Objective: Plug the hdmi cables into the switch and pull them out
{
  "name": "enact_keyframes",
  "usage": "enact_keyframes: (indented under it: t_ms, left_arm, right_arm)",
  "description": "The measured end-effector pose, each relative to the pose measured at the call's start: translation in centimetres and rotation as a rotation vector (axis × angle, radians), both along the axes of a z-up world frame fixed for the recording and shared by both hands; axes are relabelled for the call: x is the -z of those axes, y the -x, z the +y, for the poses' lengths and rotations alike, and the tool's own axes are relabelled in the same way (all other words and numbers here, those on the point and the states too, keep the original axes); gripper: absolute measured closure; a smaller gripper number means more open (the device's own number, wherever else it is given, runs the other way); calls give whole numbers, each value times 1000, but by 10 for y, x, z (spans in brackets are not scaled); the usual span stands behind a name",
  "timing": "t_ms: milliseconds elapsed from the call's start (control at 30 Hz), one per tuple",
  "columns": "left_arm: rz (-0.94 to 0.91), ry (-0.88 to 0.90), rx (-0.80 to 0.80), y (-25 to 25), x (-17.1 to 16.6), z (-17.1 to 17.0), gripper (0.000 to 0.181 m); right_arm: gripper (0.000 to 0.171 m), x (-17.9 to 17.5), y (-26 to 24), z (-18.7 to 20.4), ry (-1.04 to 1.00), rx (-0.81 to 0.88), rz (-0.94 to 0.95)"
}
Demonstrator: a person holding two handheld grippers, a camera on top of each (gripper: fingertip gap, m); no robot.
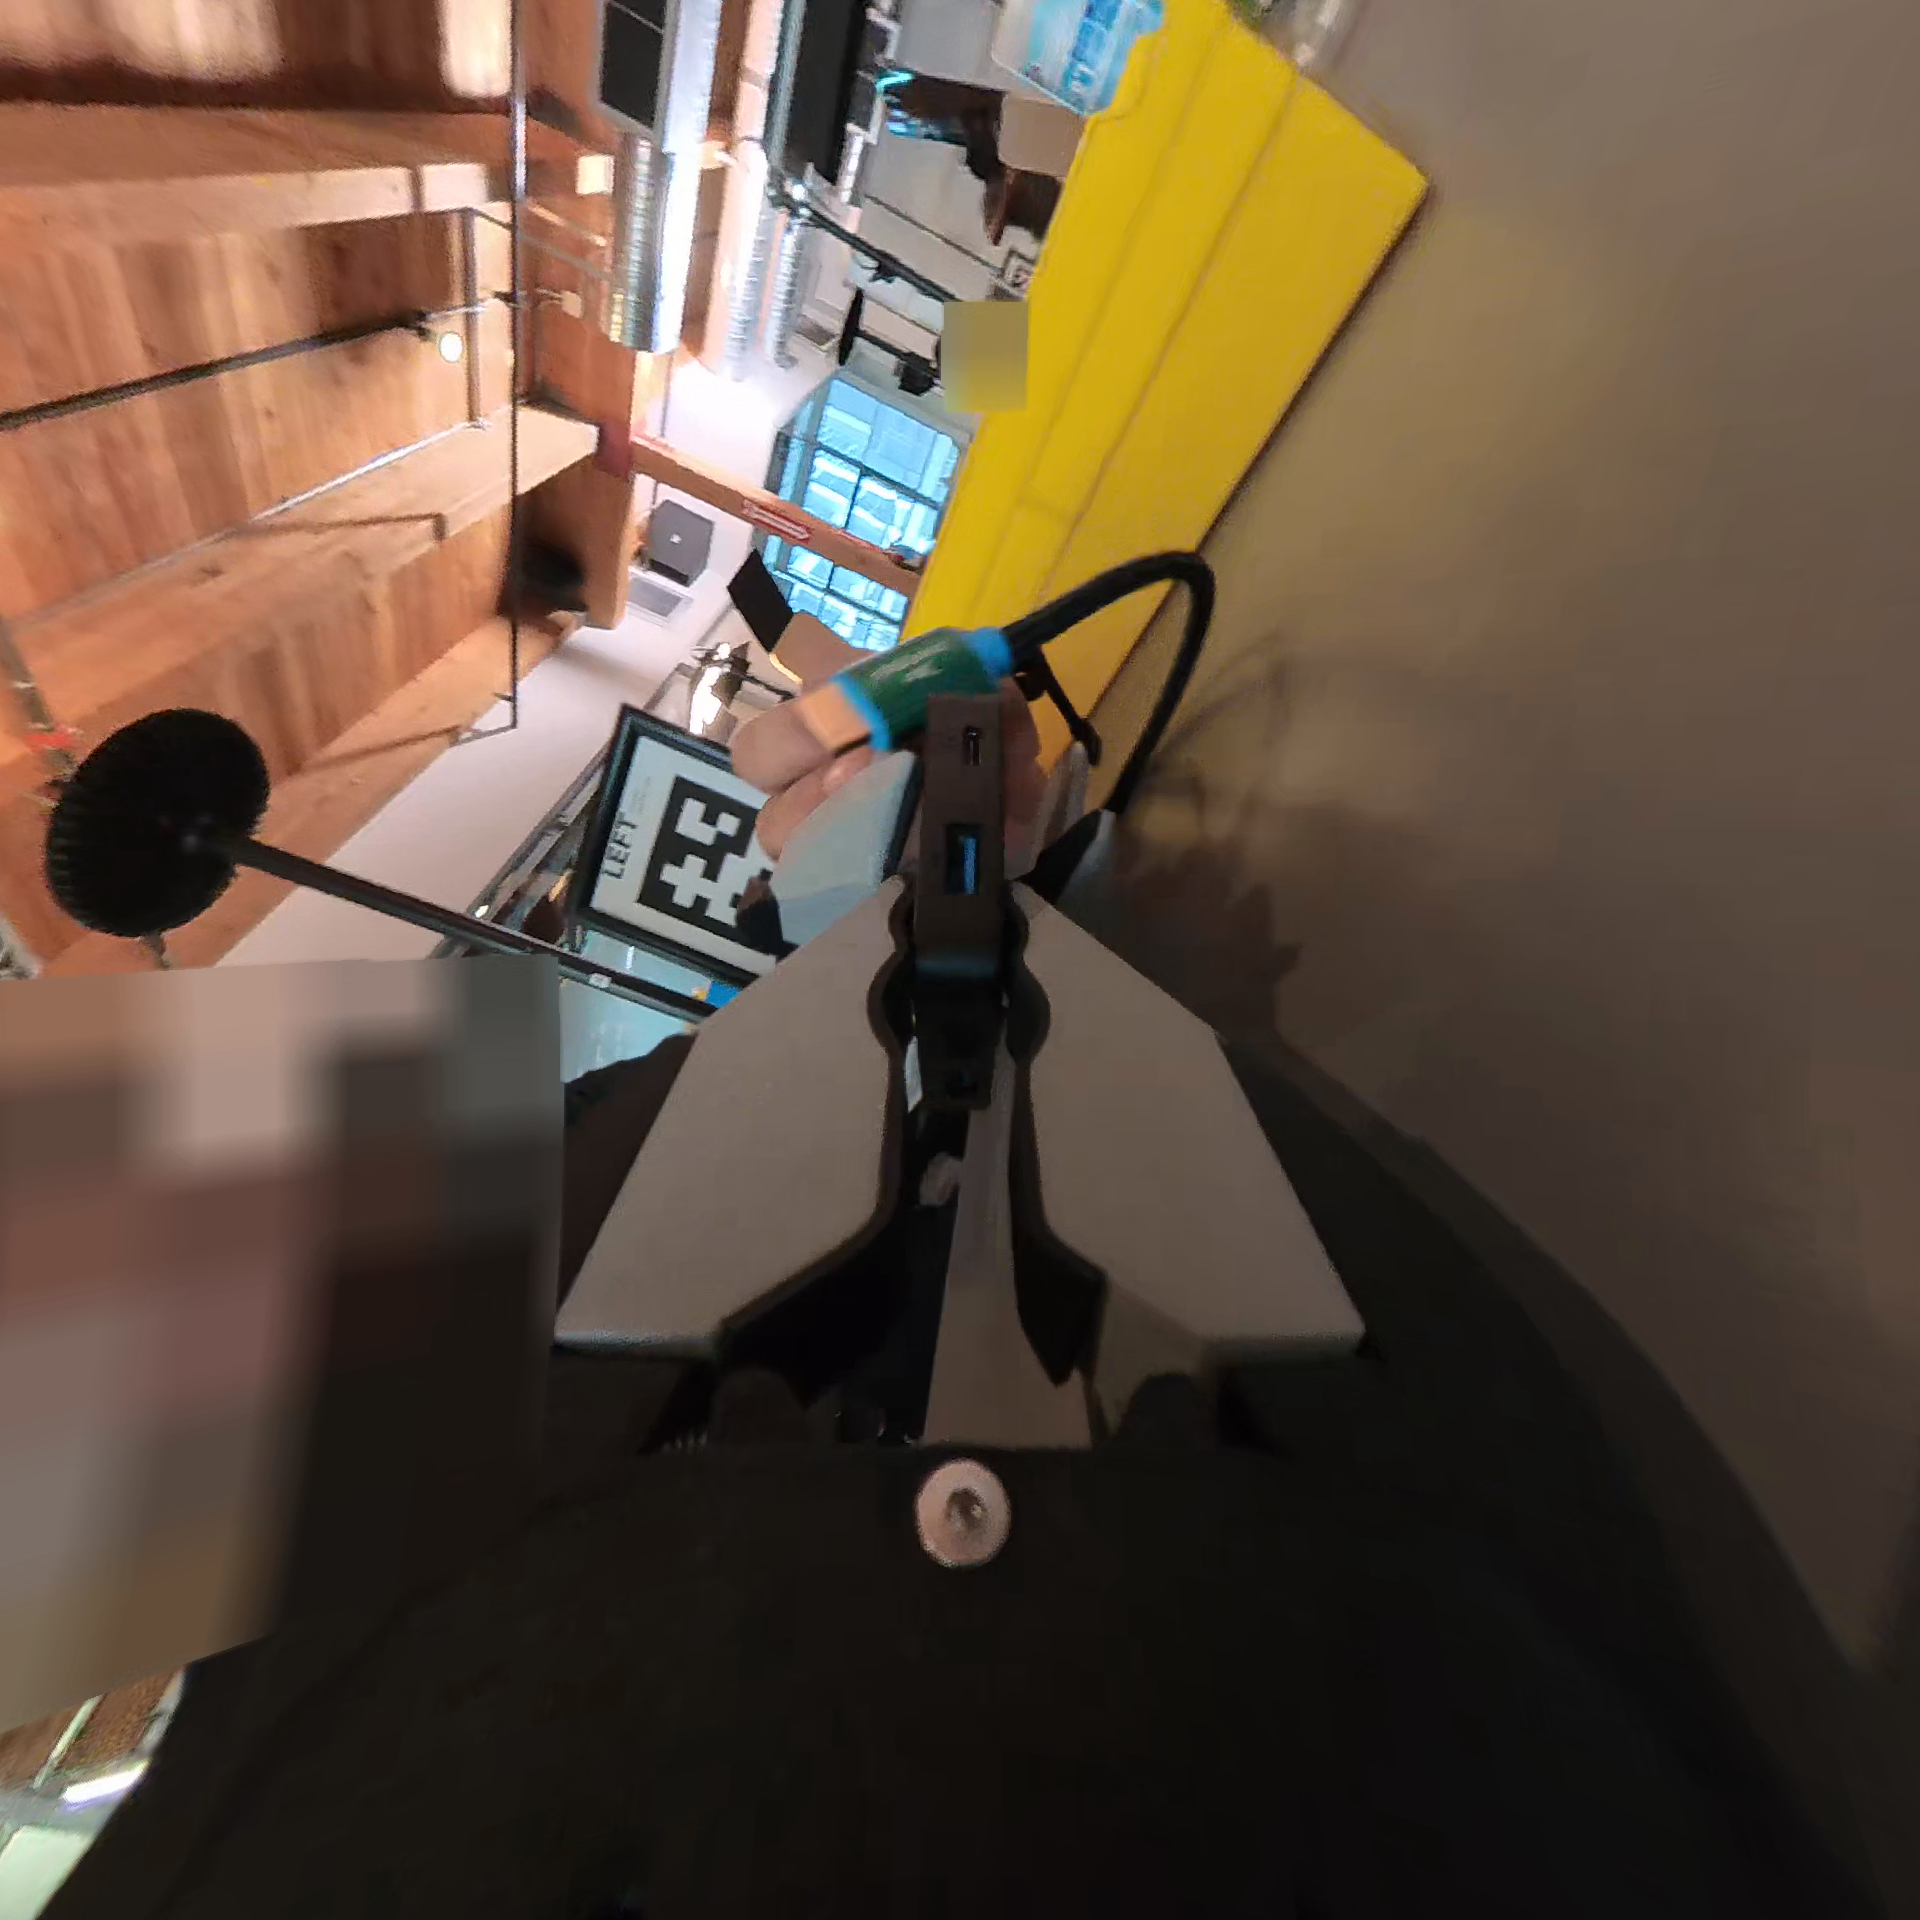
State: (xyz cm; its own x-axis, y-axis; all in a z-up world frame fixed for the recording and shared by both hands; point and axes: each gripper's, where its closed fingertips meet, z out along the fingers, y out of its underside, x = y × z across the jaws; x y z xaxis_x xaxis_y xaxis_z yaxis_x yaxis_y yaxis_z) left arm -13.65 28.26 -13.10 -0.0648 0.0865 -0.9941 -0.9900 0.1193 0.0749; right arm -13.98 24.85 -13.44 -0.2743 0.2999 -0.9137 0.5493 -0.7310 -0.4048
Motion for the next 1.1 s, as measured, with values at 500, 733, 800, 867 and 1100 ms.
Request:
enact_keyframes:
  t_ms: [500, 733, 800, 867, 1100]
  left_arm:
    - [-232, 214, -25, 18, 19, 1, 169]
    - [-697, 575, 49, 19, 33, -5, 168]
    - [-810, 618, 73, 23, 28, -8, 168]
    - [-920, 704, 118, 23, 27, -15, 168]
    - [-854, 933, 148, 6, 50, -36, 168]
  right_arm:
    - [159, -18, -10, 53, -254, 277, 95]
    - [128, -29, -4, 23, -689, 217, 192]
    - [124, -31, -2, 7, -776, 156, 244]
    - [120, -30, 0, -8, -870, 110, 281]
    - [138, -2, 15, -43, -1158, -12, 255]
